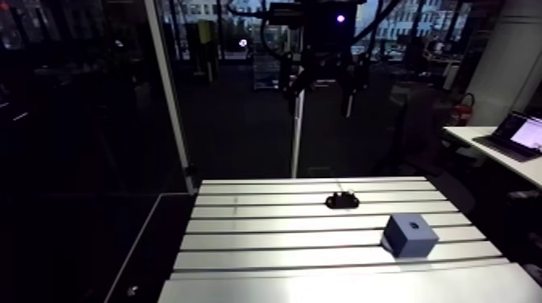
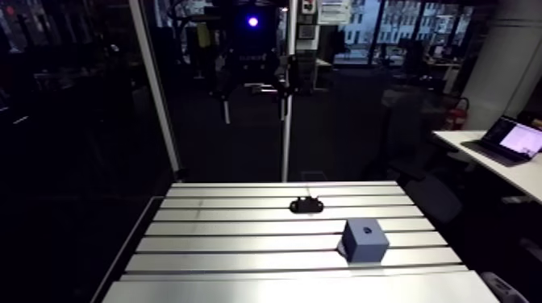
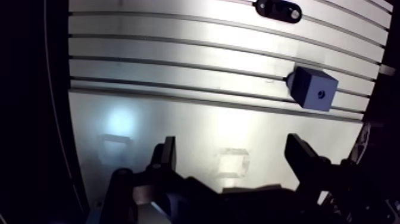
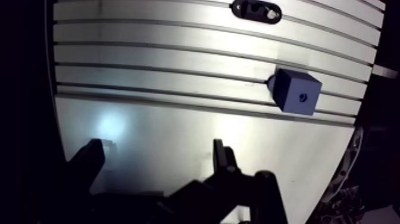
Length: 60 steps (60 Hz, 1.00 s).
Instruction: Pick up the M10 bolt and insert it into the hex recess until seated.
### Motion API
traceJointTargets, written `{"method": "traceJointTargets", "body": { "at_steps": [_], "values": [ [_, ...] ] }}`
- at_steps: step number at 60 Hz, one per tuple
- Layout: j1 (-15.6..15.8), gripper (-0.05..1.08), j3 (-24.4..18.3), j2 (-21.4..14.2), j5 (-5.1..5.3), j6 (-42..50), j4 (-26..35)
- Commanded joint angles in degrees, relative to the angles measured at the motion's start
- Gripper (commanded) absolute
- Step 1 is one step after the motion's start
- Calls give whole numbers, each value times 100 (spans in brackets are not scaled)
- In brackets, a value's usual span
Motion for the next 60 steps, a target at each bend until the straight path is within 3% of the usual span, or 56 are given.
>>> {"method": "traceJointTargets", "body": {
  "at_steps": [1,28,60],
  "values": [
    [-448,1,167,0,15,-199,-326],
    [-837,1,444,105,24,-473,-998],
    [-1231,1,1256,348,75,-403,-2703]
  ]
}}
